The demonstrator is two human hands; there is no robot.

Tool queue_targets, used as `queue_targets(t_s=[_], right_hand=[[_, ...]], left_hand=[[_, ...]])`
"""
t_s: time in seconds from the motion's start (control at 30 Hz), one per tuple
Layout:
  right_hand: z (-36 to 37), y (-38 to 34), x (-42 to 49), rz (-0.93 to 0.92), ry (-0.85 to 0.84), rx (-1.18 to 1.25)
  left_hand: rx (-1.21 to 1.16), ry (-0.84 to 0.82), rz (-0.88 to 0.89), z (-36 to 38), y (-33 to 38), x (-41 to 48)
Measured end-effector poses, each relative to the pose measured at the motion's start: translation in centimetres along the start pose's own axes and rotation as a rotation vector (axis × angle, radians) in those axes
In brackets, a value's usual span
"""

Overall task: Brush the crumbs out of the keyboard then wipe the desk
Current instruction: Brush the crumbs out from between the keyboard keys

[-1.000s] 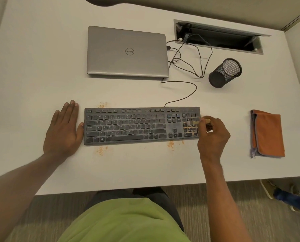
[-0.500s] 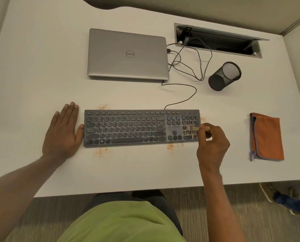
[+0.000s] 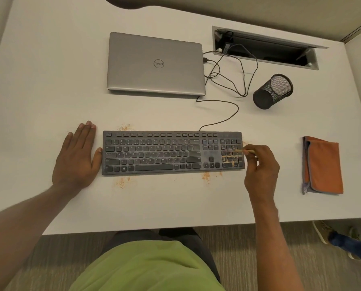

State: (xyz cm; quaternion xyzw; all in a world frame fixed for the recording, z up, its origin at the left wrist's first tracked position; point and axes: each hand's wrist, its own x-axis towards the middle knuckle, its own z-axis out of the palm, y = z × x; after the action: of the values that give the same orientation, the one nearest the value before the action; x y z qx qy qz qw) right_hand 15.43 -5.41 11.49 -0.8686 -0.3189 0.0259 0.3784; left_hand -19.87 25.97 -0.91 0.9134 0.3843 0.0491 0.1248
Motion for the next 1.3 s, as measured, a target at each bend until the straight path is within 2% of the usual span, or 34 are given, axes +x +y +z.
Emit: queue_targets(t_s=[0.1,0.27,0.47,0.57,0.67,0.77,0.9,1.03,1.13,1.23,1.3], right_hand=[[-0.1,-0.6,0.3,-0.007,0.005,0.059],[0.4,0.1,0.8,-0.066,-0.145,0.046],[-0.8,2.1,1.1,-0.057,-0.028,-0.125],[-1.0,1.3,1.3,-0.028,0.010,-0.020],[-0.9,0.6,1.6,-0.026,-0.069,0.063],[-0.9,1.4,1.8,-0.023,-0.118,0.023],[-1.8,3.5,1.7,-0.007,-0.010,-0.088],[-2.3,2.9,1.8,0.039,0.053,-0.017],[-1.8,2.1,2.0,0.061,0.017,0.058],[-1.3,2.7,2.0,0.060,-0.019,0.022],[-1.4,3.3,2.0,0.056,0.026,-0.035]], left_hand=[[0.003,-0.002,-0.001,0.0,0.0,0.0],[0.005,-0.005,0.000,0.0,-0.1,0.0],[-0.006,-0.008,-0.008,0.0,0.0,0.0],[-0.004,-0.008,-0.009,0.0,0.0,0.0],[0.001,-0.010,-0.007,-0.1,0.0,0.0],[-0.001,-0.010,-0.010,-0.1,0.1,0.1],[0.006,-0.013,-0.015,-0.1,0.0,0.1],[0.011,-0.012,-0.013,0.0,0.1,0.0],[0.011,-0.013,-0.015,-0.1,0.1,0.1],[0.009,-0.013,-0.014,-0.1,0.1,0.1],[0.009,-0.011,-0.014,-0.1,0.2,0.1]])
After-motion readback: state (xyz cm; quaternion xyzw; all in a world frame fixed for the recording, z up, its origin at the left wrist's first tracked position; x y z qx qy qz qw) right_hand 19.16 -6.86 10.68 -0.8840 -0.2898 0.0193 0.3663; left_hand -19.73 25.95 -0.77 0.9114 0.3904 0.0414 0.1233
